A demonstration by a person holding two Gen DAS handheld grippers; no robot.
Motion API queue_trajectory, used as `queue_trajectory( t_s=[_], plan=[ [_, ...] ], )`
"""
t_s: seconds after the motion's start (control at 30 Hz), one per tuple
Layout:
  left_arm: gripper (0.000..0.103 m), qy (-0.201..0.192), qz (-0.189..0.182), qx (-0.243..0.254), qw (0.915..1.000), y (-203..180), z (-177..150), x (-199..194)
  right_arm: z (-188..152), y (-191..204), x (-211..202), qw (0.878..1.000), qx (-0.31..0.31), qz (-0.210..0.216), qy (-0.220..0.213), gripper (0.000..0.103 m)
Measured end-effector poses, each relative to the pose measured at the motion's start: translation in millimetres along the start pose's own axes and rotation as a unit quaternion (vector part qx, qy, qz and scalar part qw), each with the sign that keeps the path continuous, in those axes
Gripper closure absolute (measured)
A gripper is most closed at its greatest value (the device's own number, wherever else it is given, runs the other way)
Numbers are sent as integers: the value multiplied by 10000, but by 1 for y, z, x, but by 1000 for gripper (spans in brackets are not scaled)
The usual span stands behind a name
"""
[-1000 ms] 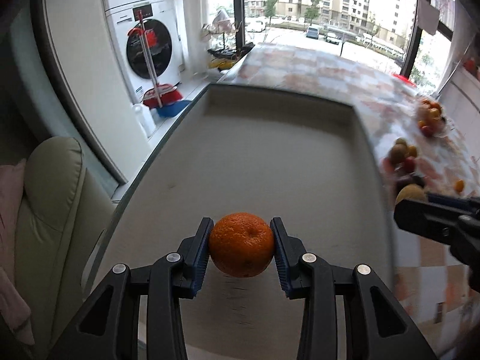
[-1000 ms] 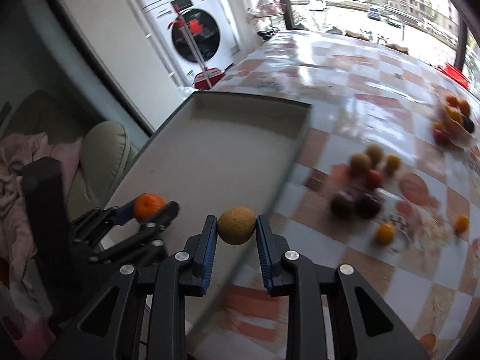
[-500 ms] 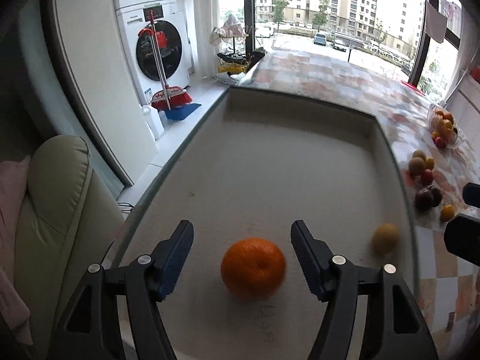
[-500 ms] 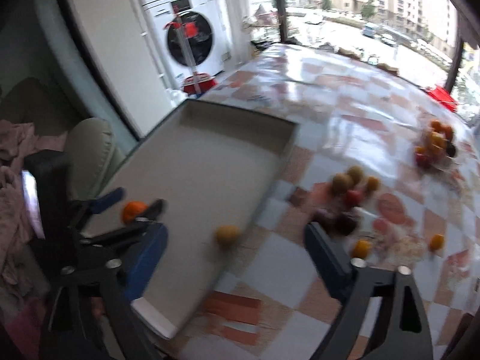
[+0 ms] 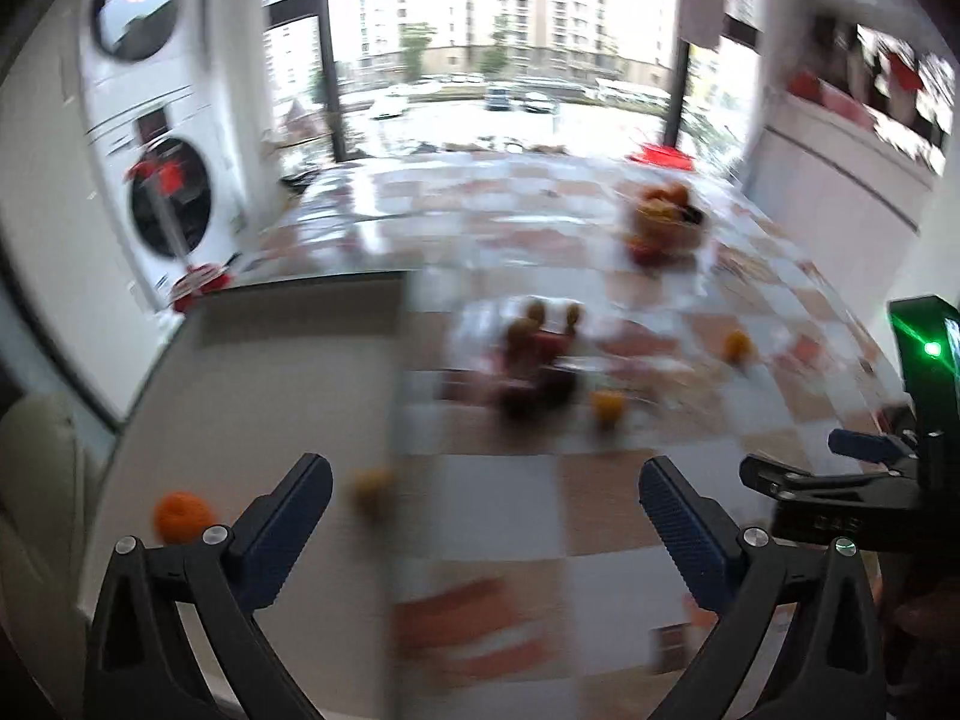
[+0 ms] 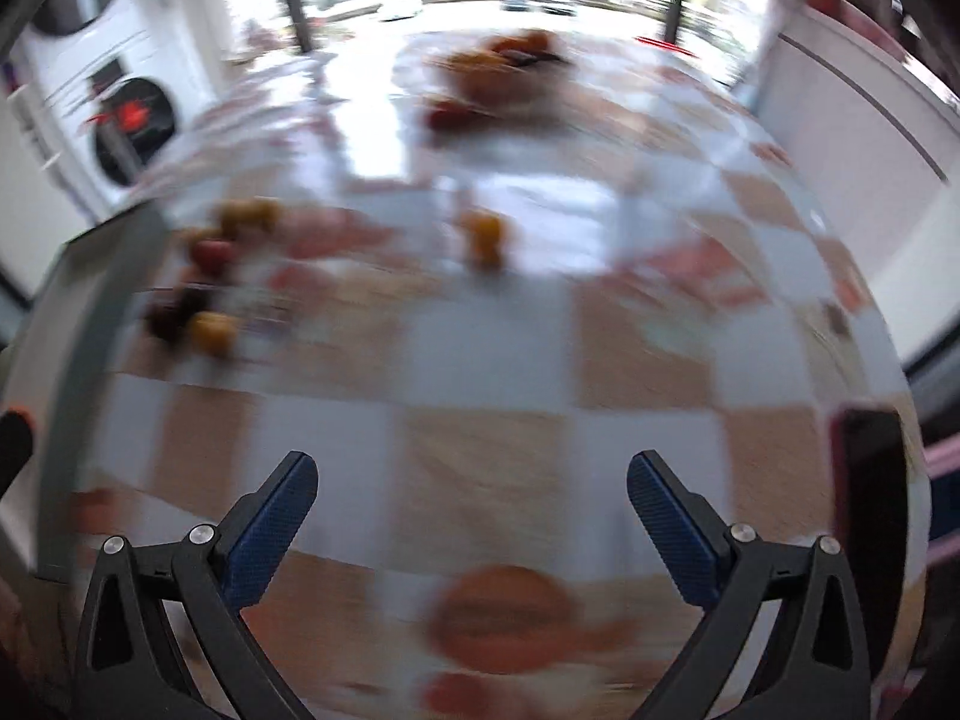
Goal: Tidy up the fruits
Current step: 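Withdraw both open tools from the tray back over the table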
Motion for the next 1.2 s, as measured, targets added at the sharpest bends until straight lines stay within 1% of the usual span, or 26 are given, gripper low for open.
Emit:
queue_trajectory(
  t_s=[0.07, 0.1, 0.2, 0.27, 0.33, 0.37, 0.57, 1.2],
  plan=[
    [0, 133, -21, 263, 9996, -25, -7, 13, -5, -22, 3, 9998, 93, -192, -40, 0],
    [0, 182, 0, 352, 9992, -31, -7, 20, -6, -28, 1, 9994, 62, -298, -139, 0],
    [0, 411, 211, 517, 9976, -34, -20, 45, -10, -36, -1, 9991, -20, -237, -348, 0],
    [0, 587, 294, 454, 9968, -26, -29, 56, -12, -37, -3, 9981, -63, -212, -584, 0],
    [0, 590, 145, 169, 9980, -15, -31, 60, -13, -38, -4, 9977, -53, -204, -650, 0],
    [0, 542, 227, 156, 9981, -13, -30, 58, -11, -38, -3, 9976, -47, -208, -652, 0],
    [0, 409, 237, 184, 9987, -15, -27, 59, -12, -37, -3, 9976, -36, -217, -655, 0],
    [0, 386, 255, 156, 9988, -15, -31, 64, -12, -37, -2, 9976, -36, -217, -657, 0]
  ],
)
Point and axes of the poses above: each gripper's, at about its wrist camera, not at the fingertips, and x roughly the way its jaws point, y to its left, z to its top, the point moved 10 cm from there along x, roughly the way its jaws point, and after that the axes turned 1 degree about y, right-handed, at the moved point
